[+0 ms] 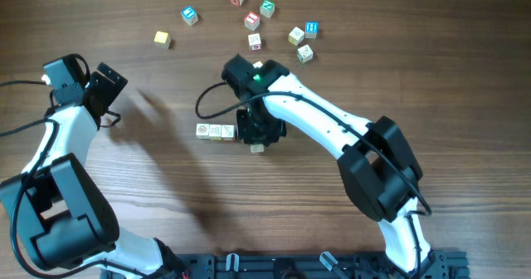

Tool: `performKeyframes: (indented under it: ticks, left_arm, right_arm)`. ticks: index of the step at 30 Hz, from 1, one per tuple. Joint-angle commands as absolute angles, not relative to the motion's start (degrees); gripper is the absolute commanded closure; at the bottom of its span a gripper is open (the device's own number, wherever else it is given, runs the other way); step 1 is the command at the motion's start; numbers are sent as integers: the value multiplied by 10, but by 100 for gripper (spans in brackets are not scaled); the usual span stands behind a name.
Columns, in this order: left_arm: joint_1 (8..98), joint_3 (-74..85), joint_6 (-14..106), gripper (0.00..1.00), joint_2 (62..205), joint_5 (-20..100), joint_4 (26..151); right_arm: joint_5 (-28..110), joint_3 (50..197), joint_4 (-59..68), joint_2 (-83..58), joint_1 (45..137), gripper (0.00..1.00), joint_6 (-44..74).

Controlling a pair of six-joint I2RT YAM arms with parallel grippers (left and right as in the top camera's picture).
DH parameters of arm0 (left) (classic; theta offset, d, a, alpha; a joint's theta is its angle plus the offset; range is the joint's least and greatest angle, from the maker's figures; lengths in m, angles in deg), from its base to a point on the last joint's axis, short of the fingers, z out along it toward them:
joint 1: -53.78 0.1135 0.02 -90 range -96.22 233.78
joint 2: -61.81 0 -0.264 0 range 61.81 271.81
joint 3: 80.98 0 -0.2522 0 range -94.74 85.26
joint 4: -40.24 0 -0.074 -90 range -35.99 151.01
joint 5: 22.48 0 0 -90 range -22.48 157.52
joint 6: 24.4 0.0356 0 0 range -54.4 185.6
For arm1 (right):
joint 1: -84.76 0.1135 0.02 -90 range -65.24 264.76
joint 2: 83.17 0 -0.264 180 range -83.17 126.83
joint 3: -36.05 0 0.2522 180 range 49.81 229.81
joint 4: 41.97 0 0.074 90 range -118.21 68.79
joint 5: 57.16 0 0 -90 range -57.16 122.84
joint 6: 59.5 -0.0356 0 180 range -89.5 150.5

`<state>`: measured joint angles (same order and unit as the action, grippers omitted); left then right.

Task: Form a horizontal line
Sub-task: 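Carry the Z block to the right end of the row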

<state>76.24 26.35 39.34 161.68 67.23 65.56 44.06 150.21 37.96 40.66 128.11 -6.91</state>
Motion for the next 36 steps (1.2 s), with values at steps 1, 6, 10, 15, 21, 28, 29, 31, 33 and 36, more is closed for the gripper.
performKeyframes:
  ticks: [1,6,10,15,21,28,29,31,33,36]
  left_arm:
    - [765,258,394,0,1621,676,654]
    - [765,258,394,0,1621,676,654]
    - [765,258,394,0,1621,676,654]
    - [765,258,394,0,1621,676,654]
    - [765,258,394,0,1621,676,654]
    - [765,258,394,0,1621,676,654]
    - [765,258,394,0,1621,676,654]
    - [765,258,394,0,1621,676,654]
    - [765,258,394,0,1621,676,654]
    - [765,258,394,0,1621,676,654]
  right_arm:
    - [422,1457,320,408,1283,89,-121]
    - [414,1416,243,408,1286,84,-119]
    - [392,1398,219,409,1285,83,-119]
    - [392,1397,208,409,1285,70,-119]
    - [403,1404,193,408,1283,39,-114]
    - [441,1428,194,360,1242,29,-99]
    - [441,1428,193,352,1235,27,-87]
    - [440,1428,196,349,1228,8,-68]
    - [435,1428,196,349,1226,0,-67]
    - [427,1428,198,350,1226,11,-55]
